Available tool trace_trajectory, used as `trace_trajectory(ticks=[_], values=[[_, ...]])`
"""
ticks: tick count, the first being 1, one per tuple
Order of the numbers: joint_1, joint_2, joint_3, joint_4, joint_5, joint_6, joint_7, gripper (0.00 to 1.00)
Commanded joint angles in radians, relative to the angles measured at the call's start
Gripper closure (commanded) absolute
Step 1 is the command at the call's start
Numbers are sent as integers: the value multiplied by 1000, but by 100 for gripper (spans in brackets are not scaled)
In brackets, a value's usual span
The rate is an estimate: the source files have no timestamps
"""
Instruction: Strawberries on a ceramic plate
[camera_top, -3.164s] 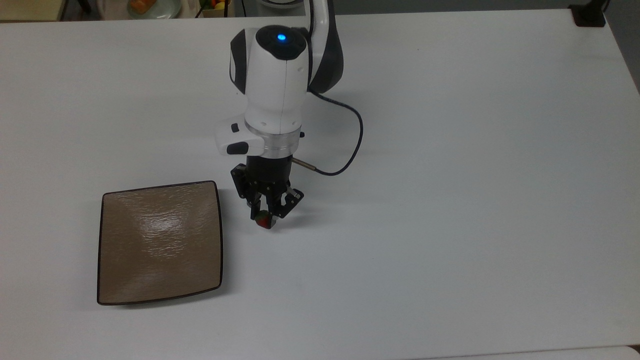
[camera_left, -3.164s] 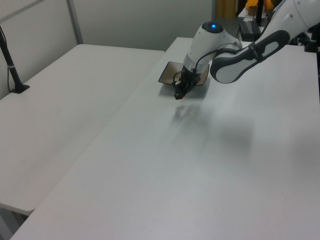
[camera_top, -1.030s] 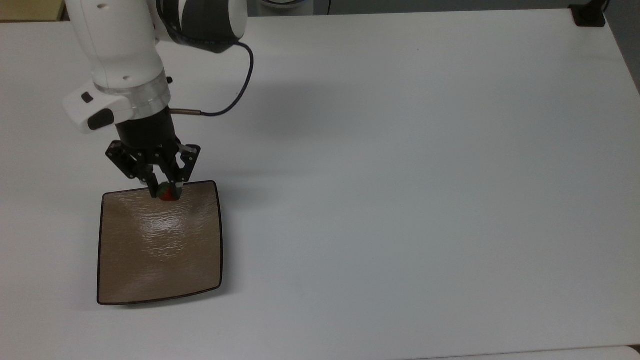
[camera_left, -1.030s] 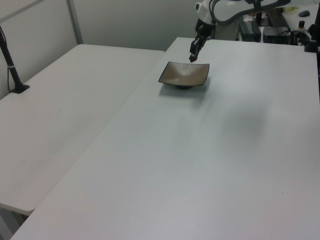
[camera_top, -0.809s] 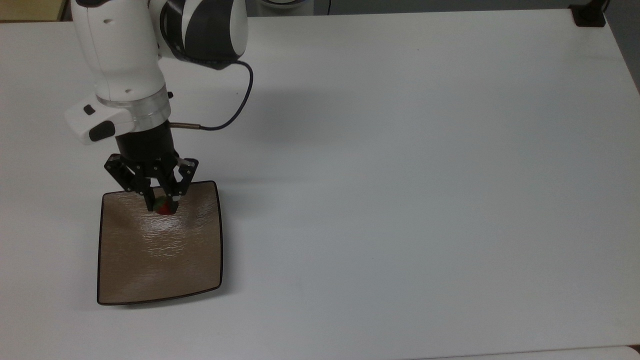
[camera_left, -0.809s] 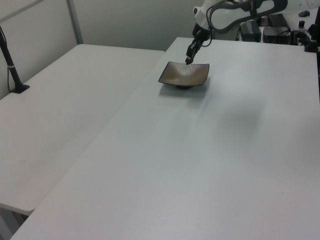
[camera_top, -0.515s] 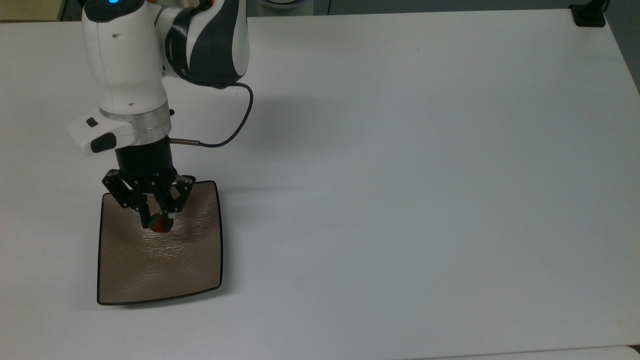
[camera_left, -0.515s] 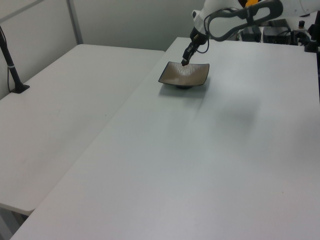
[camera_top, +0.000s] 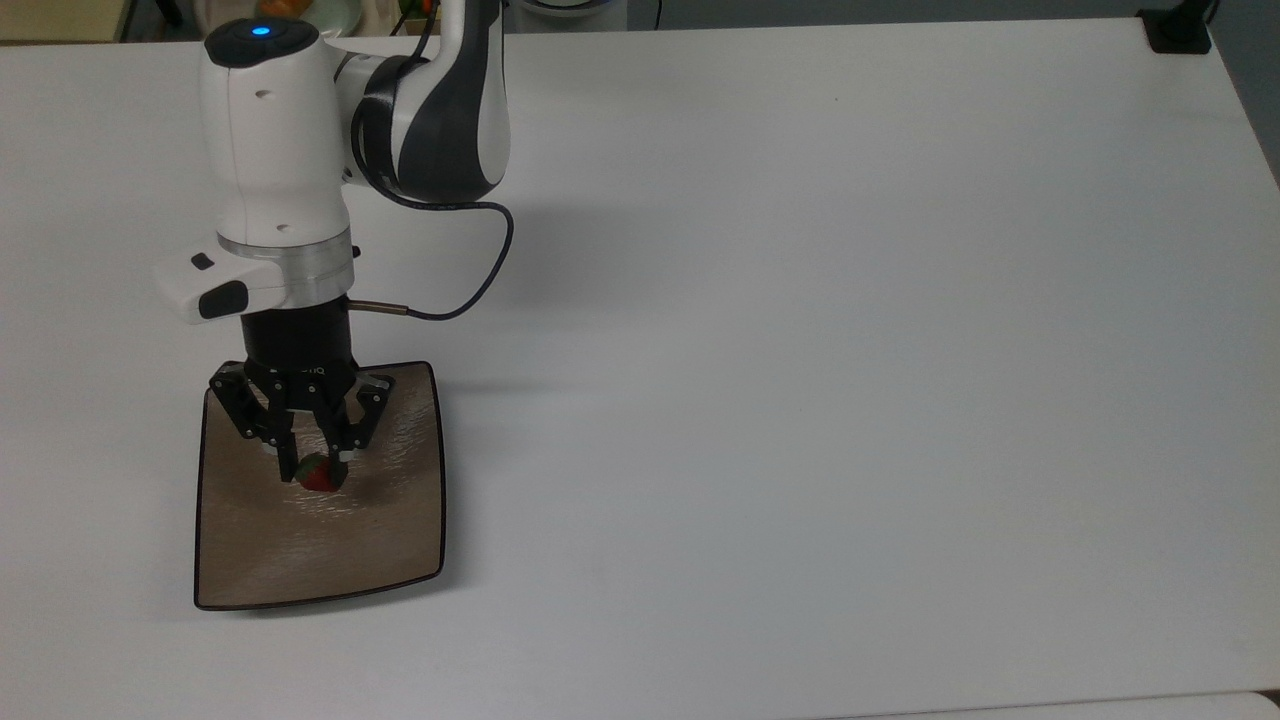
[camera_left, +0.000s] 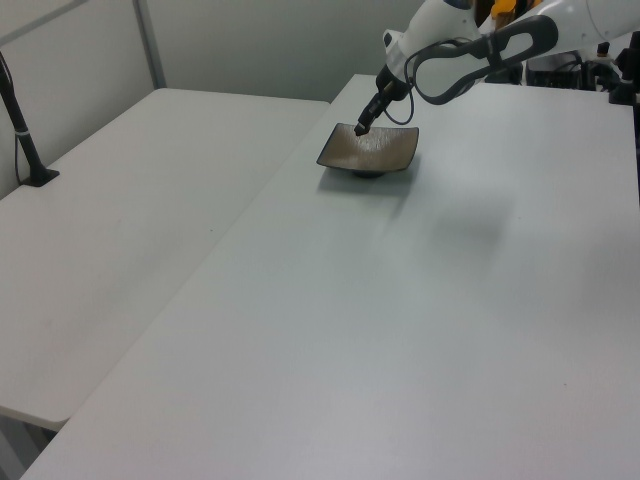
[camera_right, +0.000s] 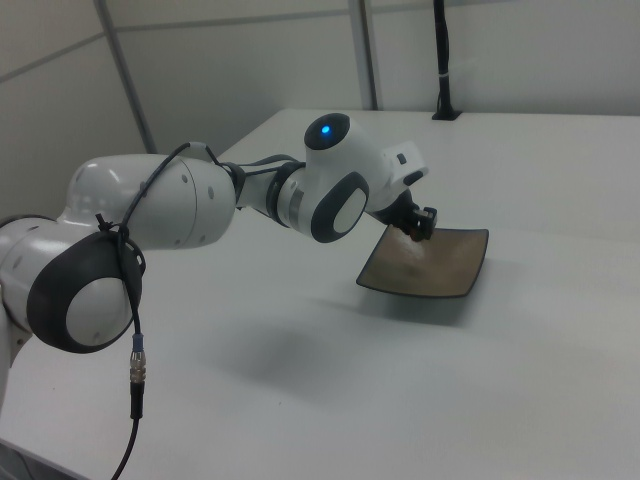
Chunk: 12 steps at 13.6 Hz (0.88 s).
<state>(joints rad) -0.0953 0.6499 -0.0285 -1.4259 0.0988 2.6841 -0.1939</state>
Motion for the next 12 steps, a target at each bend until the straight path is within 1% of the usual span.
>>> trace_trajectory(ticks=[1,3,4,5,7,9,10,12], values=[[5,-9,1,-22,9,28,-27,31],[5,-9,1,-22,9,28,-27,25],[6,-10,1,-21,9,28,-24,3],[6,-13,1,-22,7,26,-24,0],[6,-32,1,-24,7,14,-21,0],[6,-81,1,-51,7,-10,-19,0],[6,-110,1,-60,7,-48,-21,0],[-1,-166,1,-59,9,-195,-21,0]])
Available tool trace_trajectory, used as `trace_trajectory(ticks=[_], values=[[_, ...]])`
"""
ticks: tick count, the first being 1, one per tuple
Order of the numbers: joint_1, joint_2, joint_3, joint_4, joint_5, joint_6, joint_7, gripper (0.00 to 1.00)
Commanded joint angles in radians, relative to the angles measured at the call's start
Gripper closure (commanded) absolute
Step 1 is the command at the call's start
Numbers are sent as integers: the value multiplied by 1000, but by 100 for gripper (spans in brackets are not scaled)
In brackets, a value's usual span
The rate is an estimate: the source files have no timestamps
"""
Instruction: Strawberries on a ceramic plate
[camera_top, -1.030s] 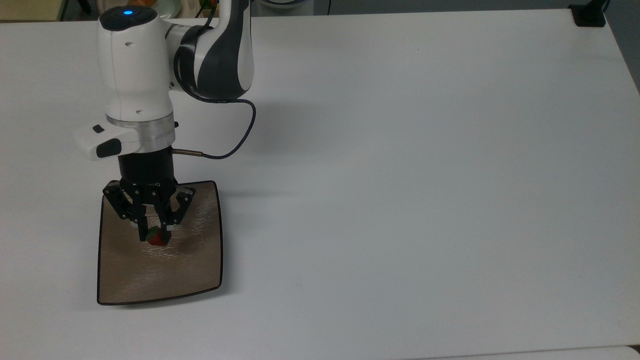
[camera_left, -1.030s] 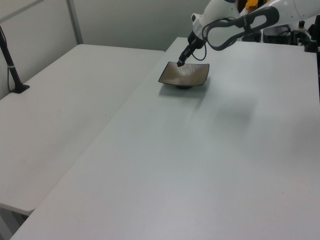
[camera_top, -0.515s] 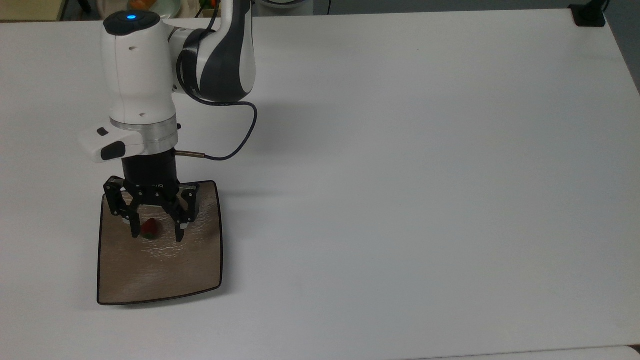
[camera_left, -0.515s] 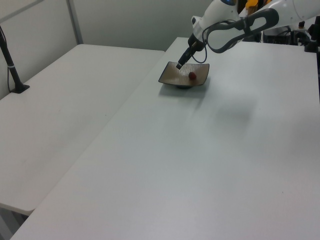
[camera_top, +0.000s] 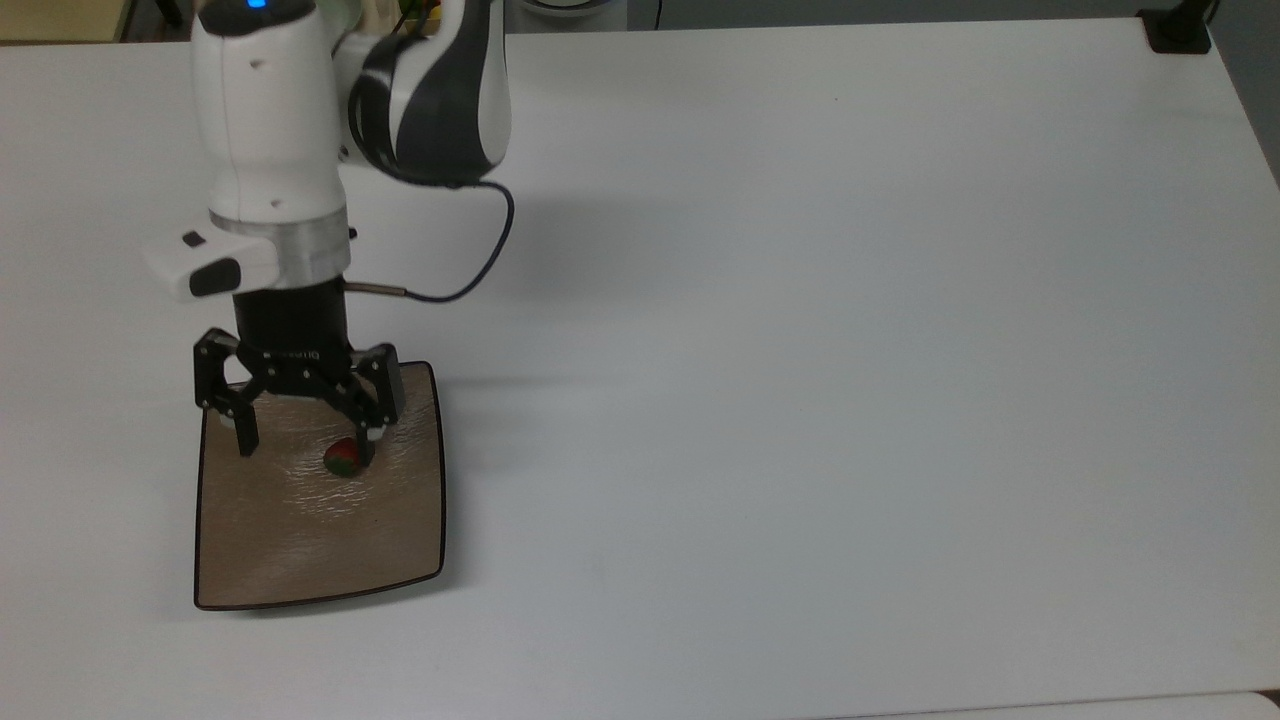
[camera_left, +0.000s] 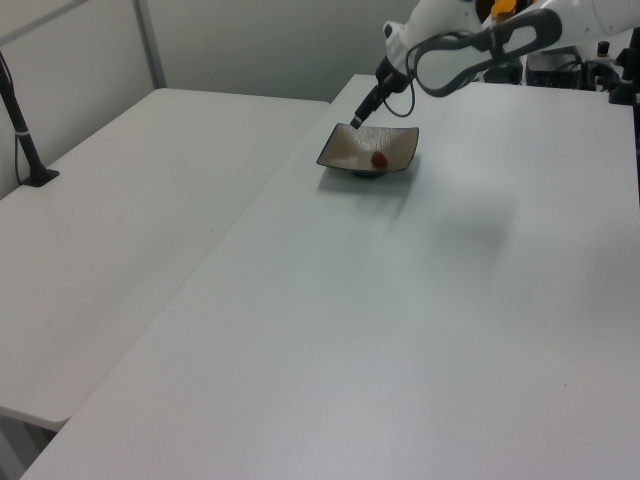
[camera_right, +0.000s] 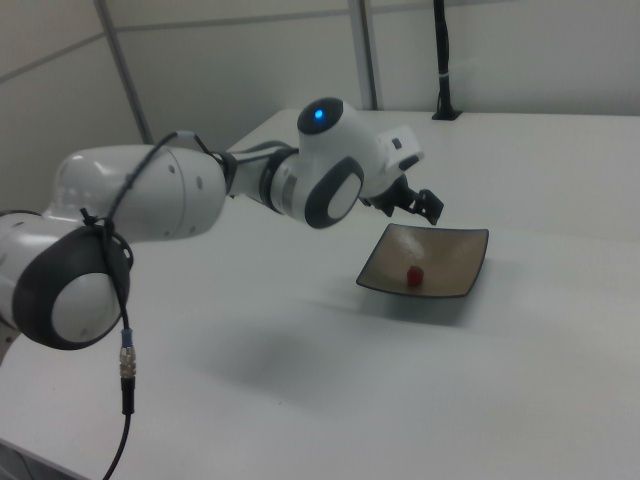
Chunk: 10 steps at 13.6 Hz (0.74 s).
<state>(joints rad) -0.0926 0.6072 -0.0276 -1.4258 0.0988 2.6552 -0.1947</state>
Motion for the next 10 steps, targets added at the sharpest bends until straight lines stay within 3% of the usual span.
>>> trace_trajectory(ticks=[1,4,10], values=[[-4,-163,0,-58,9,-267,-17,0],[2,-292,-8,-56,10,-589,-14,0],[68,-489,-9,-58,9,-1009,58,0]])
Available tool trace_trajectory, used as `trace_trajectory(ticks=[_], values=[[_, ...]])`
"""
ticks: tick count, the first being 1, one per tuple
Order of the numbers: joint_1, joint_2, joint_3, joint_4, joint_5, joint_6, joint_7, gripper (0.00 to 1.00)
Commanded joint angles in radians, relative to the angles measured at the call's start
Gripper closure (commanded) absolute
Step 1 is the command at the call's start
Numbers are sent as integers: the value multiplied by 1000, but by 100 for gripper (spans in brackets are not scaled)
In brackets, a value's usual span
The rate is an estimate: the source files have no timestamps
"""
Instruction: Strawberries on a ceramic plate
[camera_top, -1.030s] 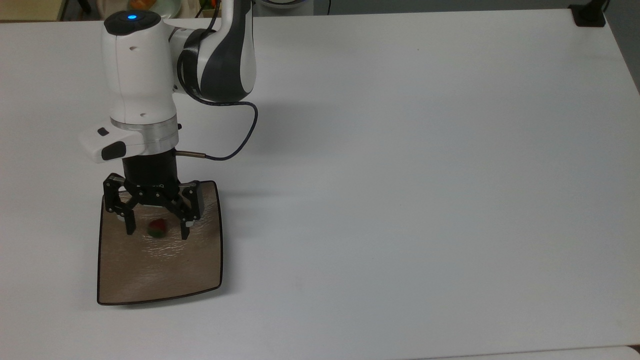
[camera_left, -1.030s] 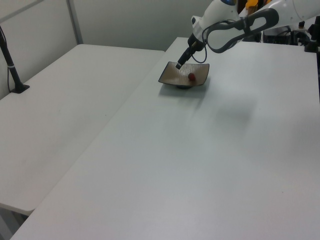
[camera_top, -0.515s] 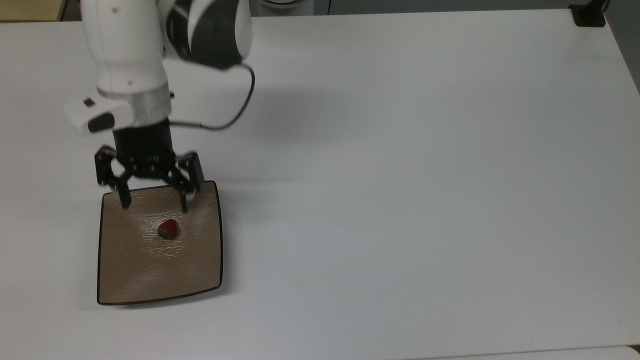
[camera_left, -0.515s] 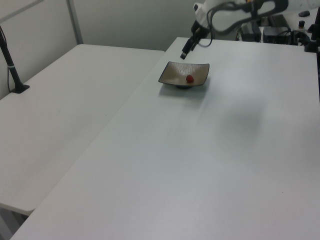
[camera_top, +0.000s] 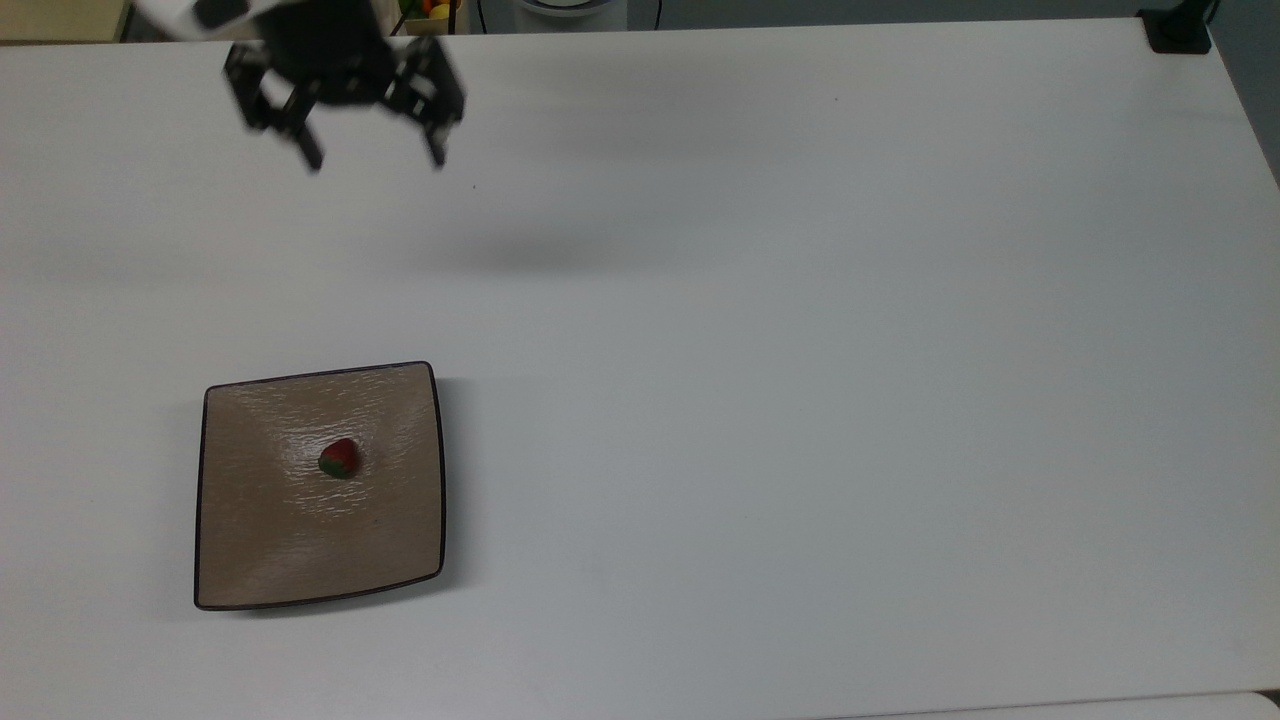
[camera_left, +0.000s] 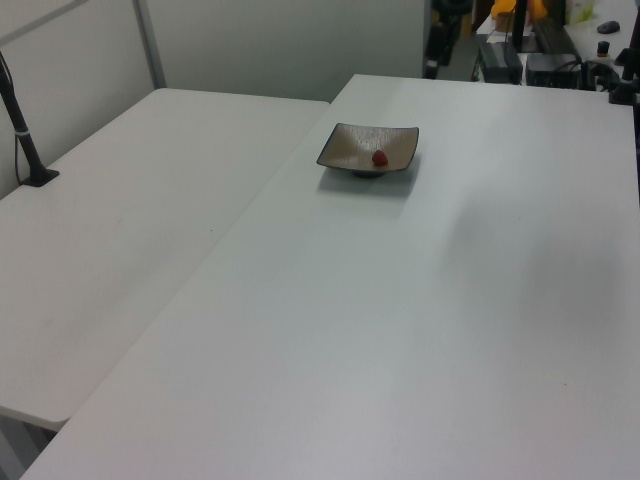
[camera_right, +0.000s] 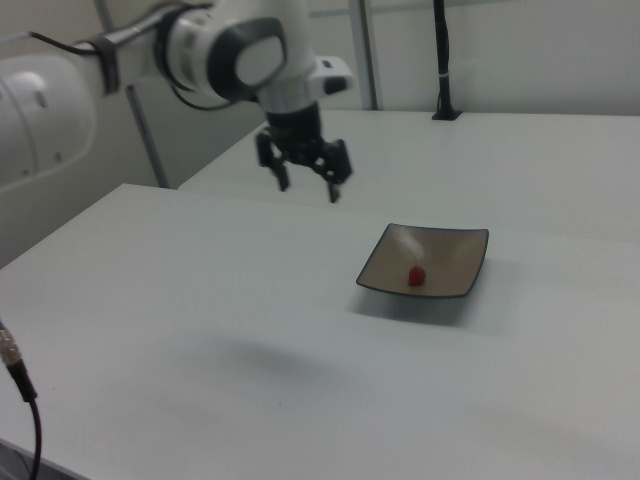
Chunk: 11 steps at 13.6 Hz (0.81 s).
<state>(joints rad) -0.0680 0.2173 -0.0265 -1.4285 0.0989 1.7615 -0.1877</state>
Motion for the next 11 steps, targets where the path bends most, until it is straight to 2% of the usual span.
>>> trace_trajectory(ticks=[1,3,6,8,11], values=[[62,-120,-12,-58,10,-143,66,0],[112,-169,-13,-84,10,-221,118,0],[187,-265,-13,-185,12,-209,182,0],[217,-280,-15,-204,12,-182,178,0],[218,-266,-15,-211,15,-119,169,0]])
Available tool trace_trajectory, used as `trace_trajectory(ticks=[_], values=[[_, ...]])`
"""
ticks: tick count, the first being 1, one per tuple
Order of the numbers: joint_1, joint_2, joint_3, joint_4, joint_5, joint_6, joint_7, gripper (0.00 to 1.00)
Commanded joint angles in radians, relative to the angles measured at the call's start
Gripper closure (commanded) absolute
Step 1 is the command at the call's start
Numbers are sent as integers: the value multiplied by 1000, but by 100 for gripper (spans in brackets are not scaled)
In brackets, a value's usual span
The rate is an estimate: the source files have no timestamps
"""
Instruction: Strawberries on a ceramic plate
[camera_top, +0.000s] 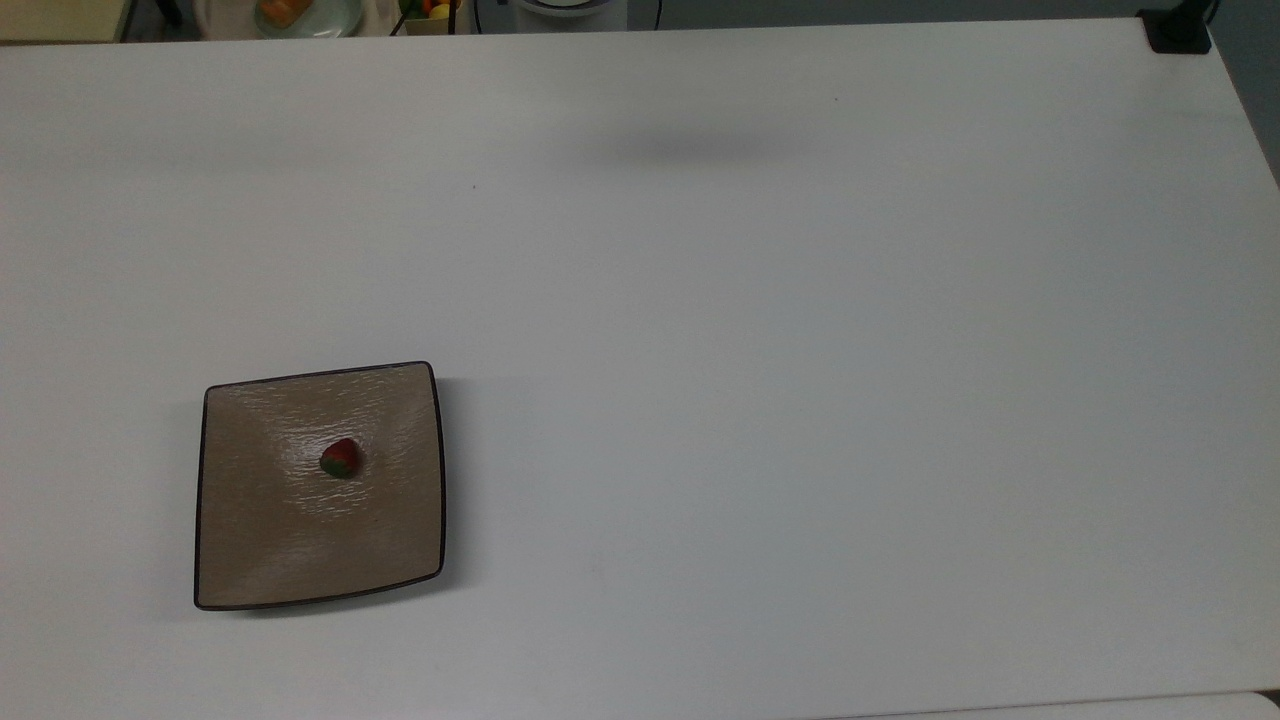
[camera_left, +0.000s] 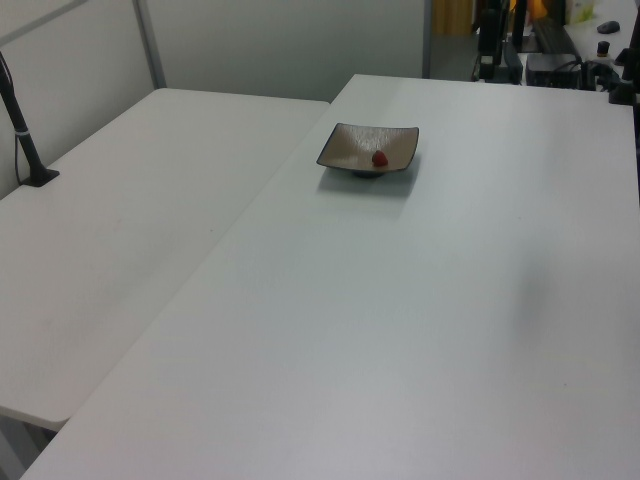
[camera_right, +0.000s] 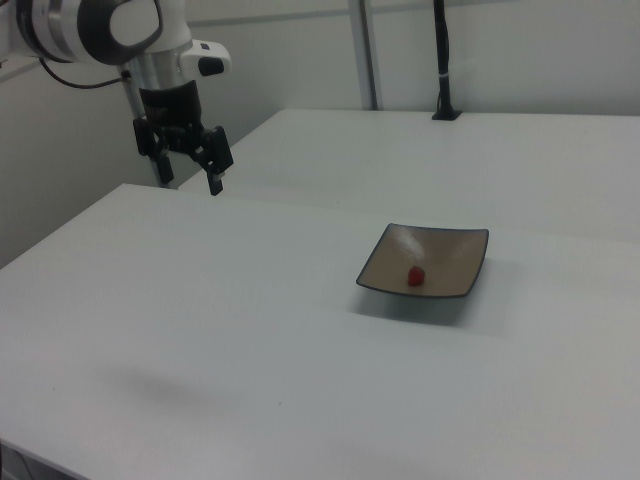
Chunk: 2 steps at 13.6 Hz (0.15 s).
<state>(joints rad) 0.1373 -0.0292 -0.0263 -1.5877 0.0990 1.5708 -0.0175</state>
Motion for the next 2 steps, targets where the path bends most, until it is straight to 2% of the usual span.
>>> trace_trajectory(ticks=[1,2], values=[[15,-12,-15,-51,14,75,-2,0],[15,-11,-15,-51,14,77,-2,0]])
